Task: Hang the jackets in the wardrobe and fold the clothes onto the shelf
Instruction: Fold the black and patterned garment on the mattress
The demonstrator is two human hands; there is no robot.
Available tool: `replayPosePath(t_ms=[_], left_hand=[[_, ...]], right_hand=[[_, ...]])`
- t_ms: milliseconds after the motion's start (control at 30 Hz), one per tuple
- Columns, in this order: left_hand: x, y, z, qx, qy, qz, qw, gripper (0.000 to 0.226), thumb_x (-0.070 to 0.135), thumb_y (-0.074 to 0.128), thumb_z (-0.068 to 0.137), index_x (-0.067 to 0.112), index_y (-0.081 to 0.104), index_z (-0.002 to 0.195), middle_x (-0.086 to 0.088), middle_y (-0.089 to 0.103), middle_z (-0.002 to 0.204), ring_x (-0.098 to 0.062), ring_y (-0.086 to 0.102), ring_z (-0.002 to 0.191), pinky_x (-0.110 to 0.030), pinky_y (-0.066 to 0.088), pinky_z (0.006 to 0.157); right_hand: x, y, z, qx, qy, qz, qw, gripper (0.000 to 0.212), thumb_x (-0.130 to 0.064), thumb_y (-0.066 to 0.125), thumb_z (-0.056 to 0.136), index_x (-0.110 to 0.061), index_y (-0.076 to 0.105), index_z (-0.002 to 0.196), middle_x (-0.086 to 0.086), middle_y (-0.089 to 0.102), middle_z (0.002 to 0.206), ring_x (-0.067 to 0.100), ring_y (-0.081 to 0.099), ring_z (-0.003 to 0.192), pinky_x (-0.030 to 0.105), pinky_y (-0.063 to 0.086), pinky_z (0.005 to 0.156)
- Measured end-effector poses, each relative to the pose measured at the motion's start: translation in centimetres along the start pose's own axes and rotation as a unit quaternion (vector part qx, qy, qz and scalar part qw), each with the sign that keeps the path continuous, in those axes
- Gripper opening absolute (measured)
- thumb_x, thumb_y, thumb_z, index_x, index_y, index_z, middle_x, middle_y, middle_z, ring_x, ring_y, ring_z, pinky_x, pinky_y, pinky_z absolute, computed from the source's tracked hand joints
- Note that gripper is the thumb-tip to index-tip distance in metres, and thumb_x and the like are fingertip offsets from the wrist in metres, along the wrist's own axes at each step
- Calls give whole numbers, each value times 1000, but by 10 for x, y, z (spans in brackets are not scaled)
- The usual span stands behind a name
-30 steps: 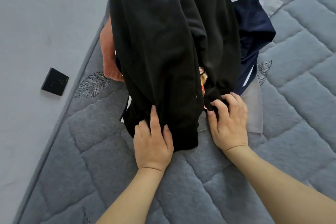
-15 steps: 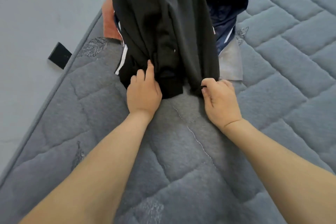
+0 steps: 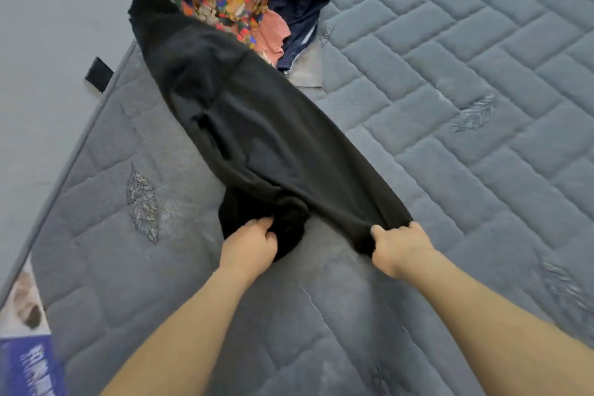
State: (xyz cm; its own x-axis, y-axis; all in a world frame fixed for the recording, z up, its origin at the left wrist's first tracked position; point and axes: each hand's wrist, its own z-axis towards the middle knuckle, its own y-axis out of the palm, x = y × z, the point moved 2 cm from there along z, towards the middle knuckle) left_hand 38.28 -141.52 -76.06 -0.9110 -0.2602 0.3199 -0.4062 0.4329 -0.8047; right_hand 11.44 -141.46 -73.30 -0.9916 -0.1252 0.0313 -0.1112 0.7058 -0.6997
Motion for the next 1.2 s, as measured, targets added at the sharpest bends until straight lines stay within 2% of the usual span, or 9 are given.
replayPosePath(t_ms=[167, 233, 333, 467, 567, 633, 867, 1067, 1200], left_hand=[[66, 71, -111, -233, 38, 14, 972, 49, 27, 40, 98, 32, 46, 146, 1, 46, 150, -24, 47, 131, -29, 40, 105], [94, 93, -155, -360, 56, 47, 930, 51, 24, 42, 98, 32, 42, 148, 1, 36, 156, -25, 37, 141, -32, 28, 117], [106, 93, -181, -444, 41, 97, 890, 51, 16, 43, 97, 28, 45, 147, -2, 35, 157, -26, 33, 144, -35, 24, 120], [90, 34, -160, -241, -56, 13, 969, 25, 15, 51, 93, 12, 71, 108, -11, 69, 114, -29, 63, 108, -34, 52, 90], [67, -15, -136, -16, -100, -77, 992, 18, 15, 45, 90, 15, 62, 95, -7, 65, 102, -30, 59, 96, -37, 47, 81], [66, -33, -118, 53, -86, -121, 988, 18, 17, 44, 90, 18, 58, 102, -5, 59, 109, -27, 57, 98, -40, 48, 86], [107, -50, -64, 85, 46, -6, 995, 55, 12, 48, 89, 17, 39, 143, -8, 34, 148, -33, 44, 125, -42, 41, 98], [168, -37, -11, -25, 120, 179, 976, 74, 14, 43, 93, 32, 11, 156, 4, 6, 165, -34, 48, 129, -44, 45, 88], [183, -13, 2, -67, 71, 321, 942, 55, 20, 41, 96, 27, 30, 149, -11, 32, 150, -38, 48, 127, -46, 43, 85]], right_hand=[[112, 67, -100, -233, 173, -33, 956, 54, -32, 43, 92, -16, 45, 143, 8, 46, 146, 31, 41, 135, 27, 38, 98], [138, 77, -139, -296, 199, -80, 931, 55, -34, 42, 95, -22, 39, 148, 10, 36, 154, 38, 33, 139, 40, 35, 109], [142, 63, -150, -199, 185, -34, 962, 49, -29, 40, 94, -21, 46, 142, 7, 43, 149, 34, 41, 135, 46, 35, 108], [107, 29, -119, 14, 129, 148, 980, 48, -28, 42, 91, -17, 39, 138, 13, 46, 139, 35, 45, 127, 44, 38, 102], [73, 22, -86, 46, 73, 187, 979, 69, -31, 48, 89, -18, 20, 151, 11, 36, 149, 33, 36, 136, 47, 29, 112], [64, 30, -68, 45, 91, 172, 980, 82, -35, 51, 88, -16, 7, 155, 10, 31, 154, 32, 28, 142, 49, 16, 118], [96, 53, -55, 35, 198, 123, 972, 97, -56, 62, 80, -18, 11, 154, 12, 31, 152, 32, 28, 142, 52, 7, 118], [120, 73, -56, -57, 140, 213, 965, 33, -34, 62, 85, -16, 55, 113, 8, 63, 115, 29, 59, 107, 37, 45, 94], [130, 93, -54, -50, 92, 291, 951, 13, -22, 53, 85, -15, 60, 93, 6, 61, 91, 27, 60, 85, 30, 44, 67]])
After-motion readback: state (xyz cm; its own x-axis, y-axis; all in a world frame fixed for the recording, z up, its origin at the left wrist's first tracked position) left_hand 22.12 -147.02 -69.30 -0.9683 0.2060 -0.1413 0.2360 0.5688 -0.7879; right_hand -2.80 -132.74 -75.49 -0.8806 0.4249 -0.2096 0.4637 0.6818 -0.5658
